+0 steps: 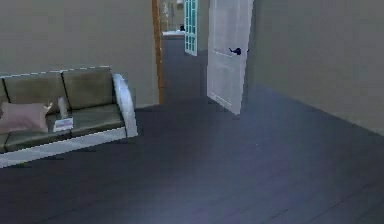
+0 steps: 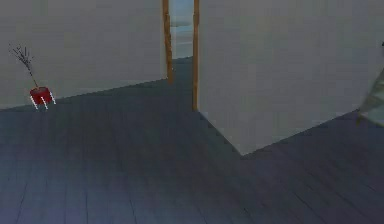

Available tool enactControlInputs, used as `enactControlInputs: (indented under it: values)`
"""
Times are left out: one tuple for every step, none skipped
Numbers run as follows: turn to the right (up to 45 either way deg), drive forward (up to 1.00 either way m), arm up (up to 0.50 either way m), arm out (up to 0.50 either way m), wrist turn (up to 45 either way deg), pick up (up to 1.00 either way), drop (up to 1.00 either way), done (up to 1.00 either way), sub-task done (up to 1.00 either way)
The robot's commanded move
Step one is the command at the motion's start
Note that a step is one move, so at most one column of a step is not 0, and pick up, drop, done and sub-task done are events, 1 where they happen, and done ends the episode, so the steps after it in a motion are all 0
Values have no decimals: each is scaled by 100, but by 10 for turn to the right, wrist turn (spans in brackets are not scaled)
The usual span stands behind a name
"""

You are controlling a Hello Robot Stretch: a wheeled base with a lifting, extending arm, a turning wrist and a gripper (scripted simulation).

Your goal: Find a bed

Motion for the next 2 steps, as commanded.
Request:
enactControlInputs:
  values:
    - [0, 100, 0, 0, 0, 0, 0, 0, 0]
    - [0, 100, 0, 0, 0, 0, 0, 0, 0]
